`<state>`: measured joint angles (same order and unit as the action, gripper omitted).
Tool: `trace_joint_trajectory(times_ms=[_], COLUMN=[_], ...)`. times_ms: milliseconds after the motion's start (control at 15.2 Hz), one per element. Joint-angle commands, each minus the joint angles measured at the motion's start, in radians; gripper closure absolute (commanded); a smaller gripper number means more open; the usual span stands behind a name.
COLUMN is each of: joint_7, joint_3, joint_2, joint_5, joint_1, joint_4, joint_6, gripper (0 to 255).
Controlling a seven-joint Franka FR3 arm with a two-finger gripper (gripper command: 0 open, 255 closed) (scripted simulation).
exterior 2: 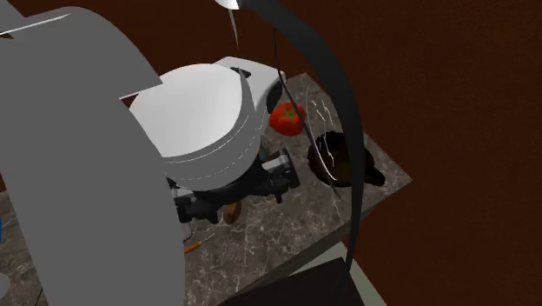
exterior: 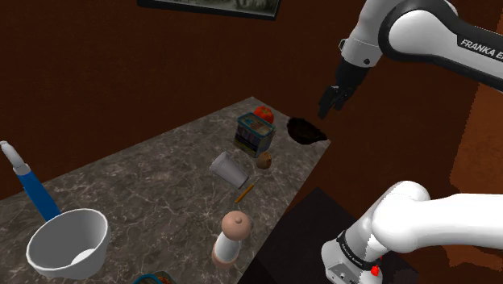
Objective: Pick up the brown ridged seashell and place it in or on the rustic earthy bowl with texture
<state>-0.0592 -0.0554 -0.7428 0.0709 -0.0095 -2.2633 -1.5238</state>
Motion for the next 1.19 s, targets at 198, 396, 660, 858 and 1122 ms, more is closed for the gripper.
trace_joint_trajectory(times_ms=[198,396,660,858,1122], joint_7=[-0.025,-0.048,-0.077,-0.097,-0.122], joint_3=[-0.003,-0.006,-0.012,-0.017,-0.023], joint_2=[0.035,0.084,0.167,0.245,0.367], joint_5=[-0.014,-0.028,-0.046,-0.059,-0.075], joint_1=[-0.002,-0.003,-0.005,-0.005,-0.006], joint_4=[-0.068,-0.126,-0.185,-0.216,-0.238], joint_6=[-0.096,-0.194,-0.327,-0.429,-0.564], gripper=[0,0,0,0,0])
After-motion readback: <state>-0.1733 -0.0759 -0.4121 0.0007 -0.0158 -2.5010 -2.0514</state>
